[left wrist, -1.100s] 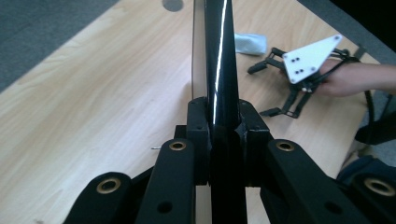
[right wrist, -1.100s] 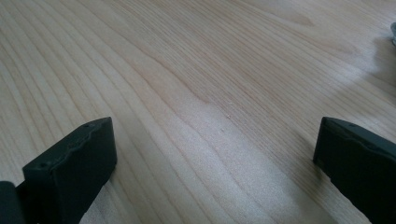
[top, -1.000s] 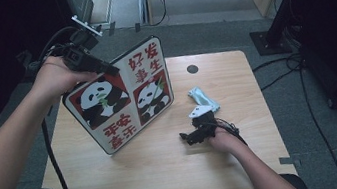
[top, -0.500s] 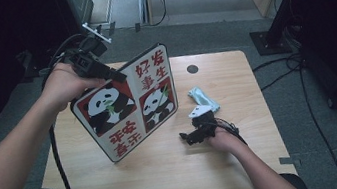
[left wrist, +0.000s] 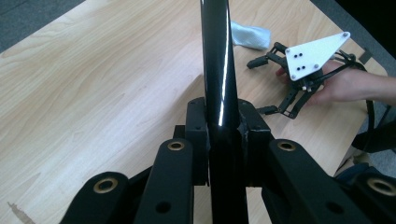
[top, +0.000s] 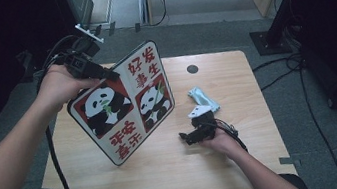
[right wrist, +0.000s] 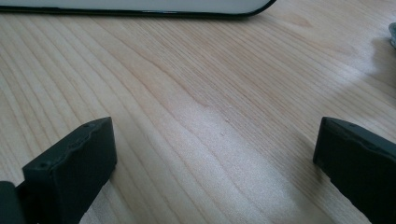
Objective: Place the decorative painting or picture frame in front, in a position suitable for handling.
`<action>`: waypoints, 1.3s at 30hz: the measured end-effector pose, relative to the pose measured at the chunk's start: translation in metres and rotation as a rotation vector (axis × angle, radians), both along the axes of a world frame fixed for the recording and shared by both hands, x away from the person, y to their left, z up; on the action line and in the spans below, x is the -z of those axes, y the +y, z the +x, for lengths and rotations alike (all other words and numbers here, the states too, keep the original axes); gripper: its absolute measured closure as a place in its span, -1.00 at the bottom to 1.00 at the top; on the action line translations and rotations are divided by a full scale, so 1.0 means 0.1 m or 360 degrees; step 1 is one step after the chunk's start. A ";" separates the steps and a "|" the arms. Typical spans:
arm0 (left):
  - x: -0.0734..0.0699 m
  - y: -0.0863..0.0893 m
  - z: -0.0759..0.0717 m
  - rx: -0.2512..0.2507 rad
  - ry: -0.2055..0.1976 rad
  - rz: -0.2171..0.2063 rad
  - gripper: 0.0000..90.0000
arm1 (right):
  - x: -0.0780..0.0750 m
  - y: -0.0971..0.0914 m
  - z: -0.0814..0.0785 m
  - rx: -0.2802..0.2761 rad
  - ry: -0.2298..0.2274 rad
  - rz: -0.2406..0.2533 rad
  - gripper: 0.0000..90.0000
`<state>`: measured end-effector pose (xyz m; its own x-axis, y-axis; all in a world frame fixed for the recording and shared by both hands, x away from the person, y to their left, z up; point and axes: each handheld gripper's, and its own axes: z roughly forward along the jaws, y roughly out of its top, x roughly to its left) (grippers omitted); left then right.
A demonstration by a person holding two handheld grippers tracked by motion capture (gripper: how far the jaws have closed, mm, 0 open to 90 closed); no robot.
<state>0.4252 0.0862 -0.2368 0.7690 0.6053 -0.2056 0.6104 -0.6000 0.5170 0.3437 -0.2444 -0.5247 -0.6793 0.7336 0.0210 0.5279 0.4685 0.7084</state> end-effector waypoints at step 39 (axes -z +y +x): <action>-0.01 0.45 -0.30 0.0005 -0.0261 -0.0161 -0.04 | -0.45 -0.34 0.20 0.0125 -0.0061 0.0128 -0.61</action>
<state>0.3952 0.1314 -0.2362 0.7991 0.5853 -0.1372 0.5113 -0.5416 0.6673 0.3635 -0.2786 -0.4801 -0.6211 0.7817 0.0571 0.5325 0.3673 0.7626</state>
